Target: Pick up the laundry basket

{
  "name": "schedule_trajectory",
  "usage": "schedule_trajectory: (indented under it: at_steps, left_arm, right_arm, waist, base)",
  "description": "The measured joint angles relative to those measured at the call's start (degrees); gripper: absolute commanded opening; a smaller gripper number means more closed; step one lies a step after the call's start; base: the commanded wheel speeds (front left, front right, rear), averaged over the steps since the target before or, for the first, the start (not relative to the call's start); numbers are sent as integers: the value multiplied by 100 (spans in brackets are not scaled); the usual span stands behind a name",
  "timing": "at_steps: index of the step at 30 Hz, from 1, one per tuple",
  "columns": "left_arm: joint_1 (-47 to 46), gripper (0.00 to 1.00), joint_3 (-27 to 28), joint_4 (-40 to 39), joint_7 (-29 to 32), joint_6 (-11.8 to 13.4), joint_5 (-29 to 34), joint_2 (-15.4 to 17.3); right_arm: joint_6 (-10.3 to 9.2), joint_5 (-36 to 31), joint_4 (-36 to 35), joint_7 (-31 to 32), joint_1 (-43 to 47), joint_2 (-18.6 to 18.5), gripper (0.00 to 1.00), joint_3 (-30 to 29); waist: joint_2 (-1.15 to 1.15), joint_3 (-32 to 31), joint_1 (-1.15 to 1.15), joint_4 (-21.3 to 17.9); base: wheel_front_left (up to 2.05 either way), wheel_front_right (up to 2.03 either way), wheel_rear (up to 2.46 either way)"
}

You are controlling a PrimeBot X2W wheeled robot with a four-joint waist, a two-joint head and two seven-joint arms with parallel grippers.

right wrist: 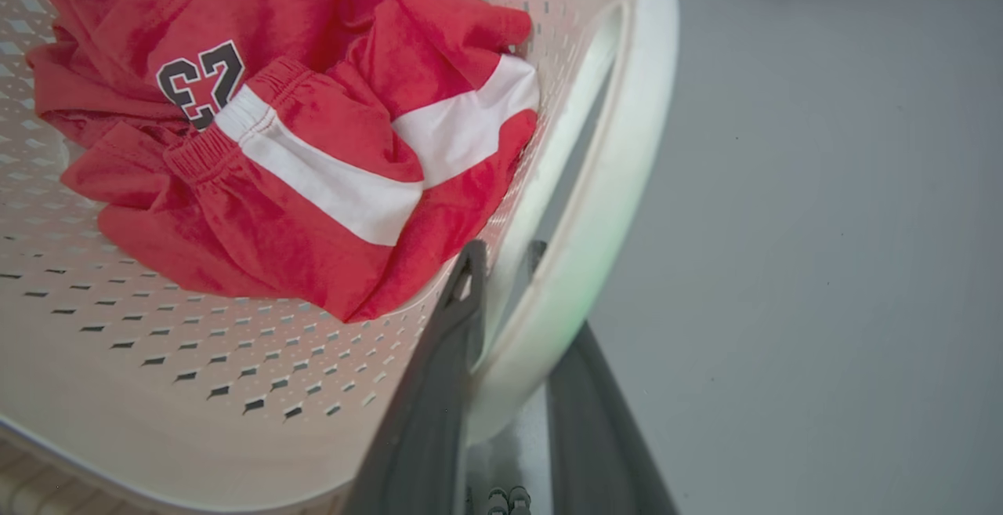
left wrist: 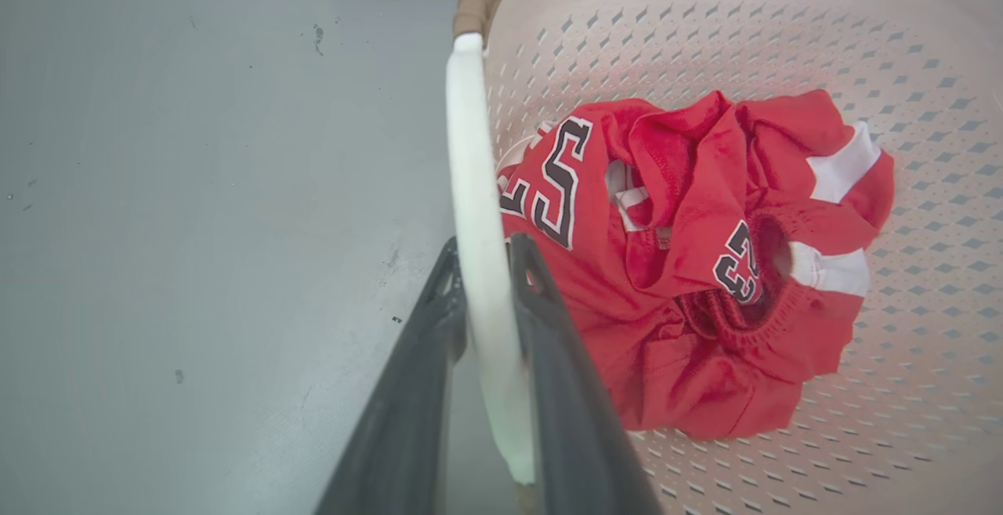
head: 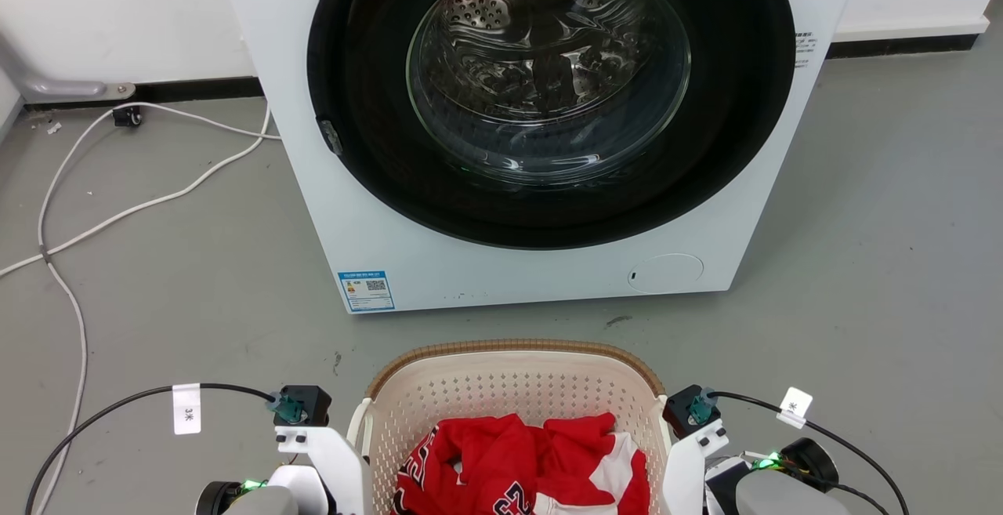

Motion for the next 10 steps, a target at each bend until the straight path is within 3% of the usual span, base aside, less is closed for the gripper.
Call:
schedule_trajectory:
  at_steps: [10]
  left_arm:
    - [-7, 0, -129, 10, -13, 0, -138, 11]
  right_arm:
    - [0, 75, 8, -1, -4, 0, 0, 73]
  waist:
    - [0, 8, 0, 13]
  base:
    - [0, 0, 0]
